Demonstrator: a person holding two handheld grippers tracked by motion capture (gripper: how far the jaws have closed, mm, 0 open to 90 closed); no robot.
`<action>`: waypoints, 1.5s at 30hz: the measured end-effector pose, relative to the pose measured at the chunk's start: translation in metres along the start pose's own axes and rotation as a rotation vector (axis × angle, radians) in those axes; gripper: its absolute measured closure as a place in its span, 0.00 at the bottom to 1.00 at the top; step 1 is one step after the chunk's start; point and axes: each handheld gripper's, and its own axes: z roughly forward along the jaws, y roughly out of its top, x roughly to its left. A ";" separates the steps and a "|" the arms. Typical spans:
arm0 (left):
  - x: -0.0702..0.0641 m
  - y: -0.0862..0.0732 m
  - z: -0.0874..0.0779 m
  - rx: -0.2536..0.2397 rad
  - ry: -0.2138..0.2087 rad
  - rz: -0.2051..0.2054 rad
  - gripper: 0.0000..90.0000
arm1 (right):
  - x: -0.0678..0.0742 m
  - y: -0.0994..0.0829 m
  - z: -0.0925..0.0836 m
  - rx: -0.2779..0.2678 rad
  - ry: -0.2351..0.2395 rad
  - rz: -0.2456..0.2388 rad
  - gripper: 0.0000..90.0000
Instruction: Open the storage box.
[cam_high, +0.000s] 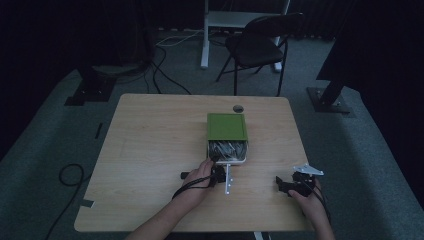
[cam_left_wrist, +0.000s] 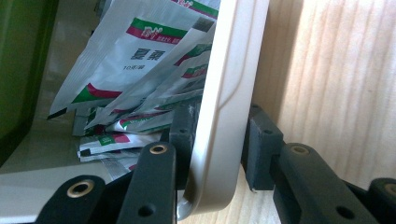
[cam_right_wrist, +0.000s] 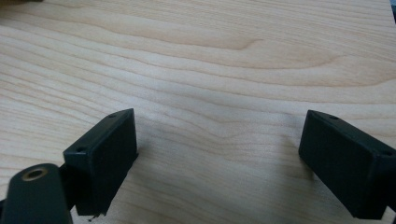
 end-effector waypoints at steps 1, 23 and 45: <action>0.000 0.000 -0.001 0.002 0.000 0.002 0.78 | 0.000 0.000 0.000 0.000 0.000 0.000 0.12; -0.010 0.004 -0.017 0.000 -0.007 0.006 0.78 | 0.000 0.000 0.000 0.000 0.000 0.000 0.12; -0.025 0.004 -0.036 -0.024 -0.008 0.010 0.80 | 0.000 0.000 0.000 0.000 0.000 0.000 0.12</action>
